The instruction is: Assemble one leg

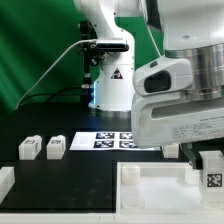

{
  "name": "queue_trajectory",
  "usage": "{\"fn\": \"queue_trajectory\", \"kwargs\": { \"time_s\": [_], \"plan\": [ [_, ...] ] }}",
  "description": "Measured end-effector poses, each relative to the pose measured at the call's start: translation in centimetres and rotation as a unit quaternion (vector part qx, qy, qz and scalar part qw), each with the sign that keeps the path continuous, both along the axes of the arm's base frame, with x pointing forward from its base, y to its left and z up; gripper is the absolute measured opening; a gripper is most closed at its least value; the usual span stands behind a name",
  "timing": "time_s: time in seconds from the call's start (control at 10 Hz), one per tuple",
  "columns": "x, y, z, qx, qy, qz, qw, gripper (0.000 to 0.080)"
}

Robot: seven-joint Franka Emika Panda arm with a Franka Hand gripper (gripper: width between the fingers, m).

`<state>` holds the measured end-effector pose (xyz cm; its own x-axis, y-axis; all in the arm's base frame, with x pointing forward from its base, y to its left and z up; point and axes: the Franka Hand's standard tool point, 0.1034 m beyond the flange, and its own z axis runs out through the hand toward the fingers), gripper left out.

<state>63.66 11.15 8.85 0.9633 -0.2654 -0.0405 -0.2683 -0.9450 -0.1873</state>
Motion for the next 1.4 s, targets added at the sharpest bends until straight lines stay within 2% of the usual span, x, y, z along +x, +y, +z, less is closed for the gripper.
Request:
{"fn": "queue_trajectory", "kwargs": {
  "time_s": [0.2,0.4,0.6,0.7,0.8,0.9,1.0,1.1,1.2,1.3,1.4],
  "plan": [
    [0.2,-0.4,-0.1,0.01,0.022,-0.186,0.982,0.0297],
    [0.1,-0.5,-0.1,0.011,0.037,-0.263,0.964,0.0297],
    [0.1,-0.6,-0.1,0.015,0.058,-0.369,0.927,0.0297],
    [0.0,-0.7,-0.1,0.017,0.069,-0.426,0.902,0.0297],
    [-0.3,-0.7,-0.1,0.026,0.077,-0.537,0.839,0.0297],
    [-0.5,-0.6,-0.1,0.032,0.076,-0.582,0.809,0.0297],
    [-0.5,-0.5,-0.1,0.031,0.073,-0.566,0.821,0.0372],
    [-0.5,-0.5,-0.2,0.03,0.07,-0.551,0.831,0.0372],
    [-0.6,-0.6,-0.2,0.027,0.065,-0.521,0.85,0.0508],
    [-0.9,-0.6,-0.4,0.02,0.059,-0.455,0.888,0.062],
    [-1.3,-0.3,-0.6,-0.003,0.061,-0.353,0.934,0.064]
  ]
}}
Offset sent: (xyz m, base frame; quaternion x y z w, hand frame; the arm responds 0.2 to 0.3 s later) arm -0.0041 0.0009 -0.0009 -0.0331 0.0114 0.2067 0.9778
